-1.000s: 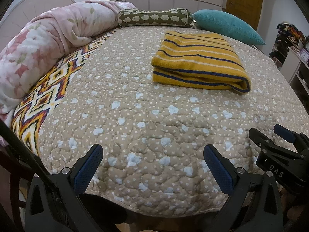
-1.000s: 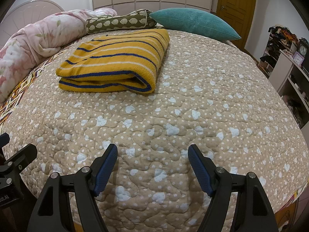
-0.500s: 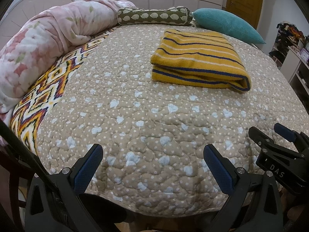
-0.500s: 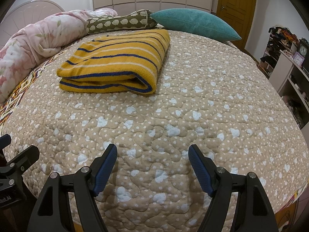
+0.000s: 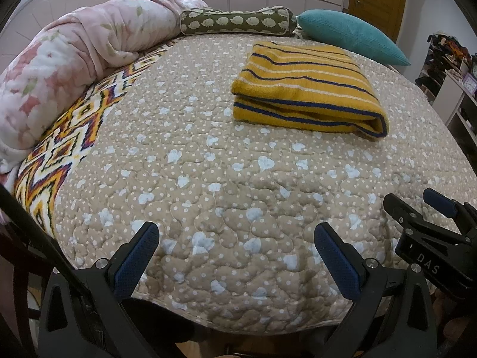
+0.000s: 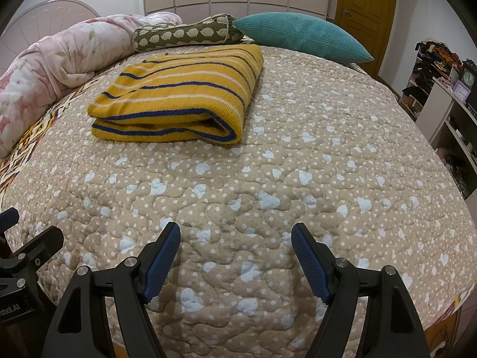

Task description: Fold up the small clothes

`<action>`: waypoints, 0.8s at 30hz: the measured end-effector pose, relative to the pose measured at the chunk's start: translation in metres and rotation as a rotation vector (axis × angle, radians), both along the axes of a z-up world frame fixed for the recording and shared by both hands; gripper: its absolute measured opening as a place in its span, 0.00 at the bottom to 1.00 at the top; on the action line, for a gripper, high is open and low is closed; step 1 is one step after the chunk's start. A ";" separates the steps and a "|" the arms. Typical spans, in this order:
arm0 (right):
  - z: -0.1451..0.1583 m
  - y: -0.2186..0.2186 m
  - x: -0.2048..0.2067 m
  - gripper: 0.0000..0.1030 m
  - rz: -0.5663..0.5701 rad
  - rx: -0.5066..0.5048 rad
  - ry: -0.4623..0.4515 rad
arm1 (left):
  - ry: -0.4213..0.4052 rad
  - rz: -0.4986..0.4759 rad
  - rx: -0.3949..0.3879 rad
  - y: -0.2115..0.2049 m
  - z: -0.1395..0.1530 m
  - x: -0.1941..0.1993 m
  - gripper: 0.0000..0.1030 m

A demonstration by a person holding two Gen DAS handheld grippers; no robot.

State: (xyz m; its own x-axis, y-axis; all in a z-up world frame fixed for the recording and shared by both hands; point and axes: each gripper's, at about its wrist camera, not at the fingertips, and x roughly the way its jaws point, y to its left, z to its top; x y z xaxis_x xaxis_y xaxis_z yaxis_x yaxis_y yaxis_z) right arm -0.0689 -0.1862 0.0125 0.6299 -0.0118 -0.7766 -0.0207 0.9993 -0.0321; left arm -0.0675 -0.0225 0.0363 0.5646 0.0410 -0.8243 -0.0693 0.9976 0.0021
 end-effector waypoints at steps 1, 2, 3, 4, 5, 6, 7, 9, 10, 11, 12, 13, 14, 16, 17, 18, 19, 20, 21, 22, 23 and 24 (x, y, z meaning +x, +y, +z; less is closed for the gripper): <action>0.000 0.000 0.000 0.79 0.001 -0.001 0.000 | 0.002 0.000 -0.001 0.000 0.000 0.000 1.00; 0.000 0.000 0.001 0.79 0.003 -0.001 0.000 | 0.004 0.001 -0.003 0.001 -0.001 0.000 1.00; -0.001 0.000 0.000 0.79 0.004 -0.002 0.000 | 0.006 0.000 -0.004 0.001 -0.001 0.000 1.00; -0.001 0.000 0.000 0.79 0.004 -0.002 0.000 | 0.009 0.001 -0.005 0.002 -0.001 0.000 1.00; -0.002 0.000 0.000 0.79 0.006 -0.002 0.001 | 0.012 0.000 -0.006 0.003 -0.002 0.001 1.00; -0.002 0.001 0.000 0.79 0.007 -0.003 0.001 | 0.014 0.002 -0.007 0.003 -0.002 0.000 1.00; -0.002 0.001 0.000 0.79 0.009 -0.003 0.000 | 0.016 0.001 -0.007 0.004 -0.002 0.001 1.00; -0.002 0.002 0.001 0.79 0.012 -0.006 -0.004 | 0.018 0.001 -0.008 0.006 -0.003 0.002 1.00; -0.002 0.002 0.002 0.79 0.014 -0.008 -0.005 | 0.019 0.003 -0.009 0.007 -0.003 0.003 1.00; -0.002 0.003 0.002 0.79 0.015 -0.012 -0.007 | 0.020 0.002 -0.011 0.008 -0.002 0.005 1.00; -0.002 0.003 0.004 0.79 0.016 -0.015 -0.007 | 0.019 0.004 -0.012 0.010 -0.001 0.007 1.00; -0.002 0.003 0.005 0.79 0.018 -0.016 -0.007 | 0.016 0.008 -0.013 0.012 0.000 0.010 1.00; -0.001 0.004 0.007 0.79 0.019 -0.017 -0.008 | 0.014 0.009 -0.014 0.014 0.001 0.013 1.00; 0.002 0.003 0.011 0.79 0.020 -0.014 -0.016 | 0.002 0.018 -0.008 0.017 0.004 0.017 1.00; 0.003 0.002 0.012 0.79 0.022 -0.013 -0.019 | 0.000 0.018 -0.008 0.018 0.005 0.019 1.00; 0.004 0.002 0.013 0.79 0.024 -0.012 -0.023 | -0.001 0.018 -0.008 0.019 0.006 0.021 1.00; 0.006 0.003 0.015 0.79 0.027 -0.012 -0.028 | -0.001 0.016 -0.009 0.019 0.006 0.022 1.00; 0.007 0.003 0.016 0.80 0.030 -0.014 -0.032 | 0.002 0.014 -0.011 0.020 0.006 0.023 1.00; 0.008 0.004 0.017 0.80 0.033 -0.014 -0.034 | 0.005 0.011 -0.013 0.020 0.006 0.025 1.00; 0.008 0.005 0.018 0.80 0.036 -0.014 -0.035 | 0.009 0.008 -0.014 0.019 0.005 0.025 1.00; 0.009 0.005 0.019 0.80 0.039 -0.012 -0.036 | 0.011 0.005 -0.014 0.019 0.005 0.026 1.00; 0.009 0.006 0.020 0.80 0.041 -0.009 -0.036 | 0.011 0.000 -0.013 0.018 0.004 0.027 1.00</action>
State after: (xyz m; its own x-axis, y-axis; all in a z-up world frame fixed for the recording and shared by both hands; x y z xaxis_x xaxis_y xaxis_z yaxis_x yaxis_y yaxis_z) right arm -0.0491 -0.1804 0.0213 0.6574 0.0076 -0.7535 -0.0607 0.9972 -0.0428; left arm -0.0406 -0.0041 0.0406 0.5555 0.0299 -0.8310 -0.0695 0.9975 -0.0106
